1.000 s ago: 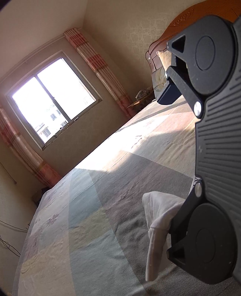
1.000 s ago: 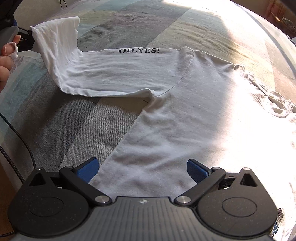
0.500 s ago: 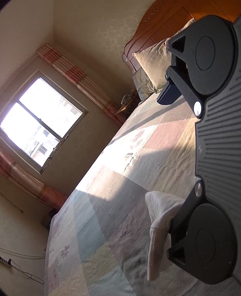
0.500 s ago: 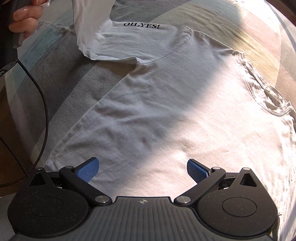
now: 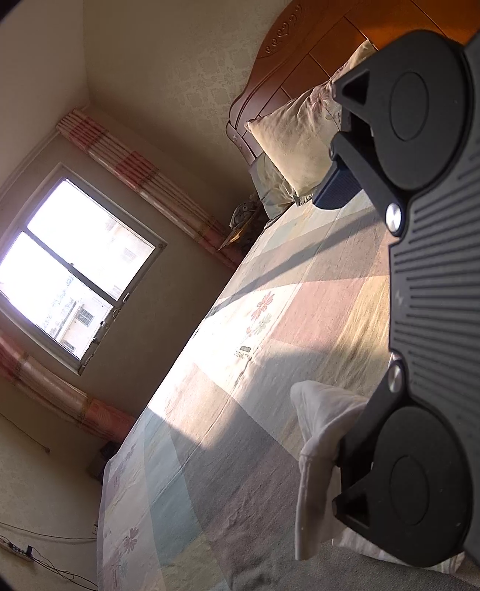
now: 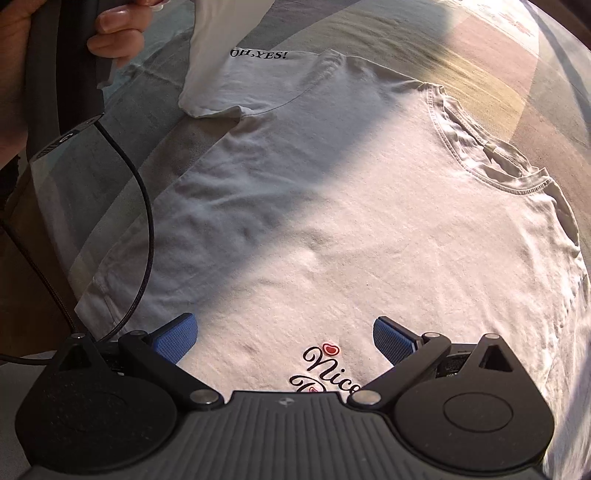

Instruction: Fold clothes

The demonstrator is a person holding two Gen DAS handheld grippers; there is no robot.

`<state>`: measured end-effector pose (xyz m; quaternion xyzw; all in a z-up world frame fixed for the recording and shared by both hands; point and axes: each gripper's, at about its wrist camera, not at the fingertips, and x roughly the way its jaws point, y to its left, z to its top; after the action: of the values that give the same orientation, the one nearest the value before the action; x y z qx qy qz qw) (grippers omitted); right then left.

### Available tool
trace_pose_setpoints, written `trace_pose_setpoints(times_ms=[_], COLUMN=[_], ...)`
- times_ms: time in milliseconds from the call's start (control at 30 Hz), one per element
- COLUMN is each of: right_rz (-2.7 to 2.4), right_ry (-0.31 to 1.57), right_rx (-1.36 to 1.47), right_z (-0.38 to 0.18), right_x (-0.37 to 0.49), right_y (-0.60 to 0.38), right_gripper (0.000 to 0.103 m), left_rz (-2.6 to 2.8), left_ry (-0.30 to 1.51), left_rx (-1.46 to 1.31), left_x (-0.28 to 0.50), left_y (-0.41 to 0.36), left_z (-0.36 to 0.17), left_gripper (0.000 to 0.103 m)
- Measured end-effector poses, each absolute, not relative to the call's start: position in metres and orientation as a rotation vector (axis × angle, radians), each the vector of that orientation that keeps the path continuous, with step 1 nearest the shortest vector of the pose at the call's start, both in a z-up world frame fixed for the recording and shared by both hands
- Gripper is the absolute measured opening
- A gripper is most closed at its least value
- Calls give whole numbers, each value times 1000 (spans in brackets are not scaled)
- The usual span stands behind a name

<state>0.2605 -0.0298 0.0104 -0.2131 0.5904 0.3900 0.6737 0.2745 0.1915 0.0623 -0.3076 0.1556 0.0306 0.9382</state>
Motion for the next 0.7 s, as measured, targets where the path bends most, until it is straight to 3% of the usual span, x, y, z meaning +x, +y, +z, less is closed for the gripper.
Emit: trace_pose_setpoints(times_ms=[700], right_rz=[818], right_ry=[1415], right_rx=[-463], right_z=[9], right_x=[258], right_y=[-129], right_gripper=[103], left_rz=[-76], left_ry=[391], left_rx=[-587], left_x=[319], left_y=[79], left_z=[39], left_gripper=[102])
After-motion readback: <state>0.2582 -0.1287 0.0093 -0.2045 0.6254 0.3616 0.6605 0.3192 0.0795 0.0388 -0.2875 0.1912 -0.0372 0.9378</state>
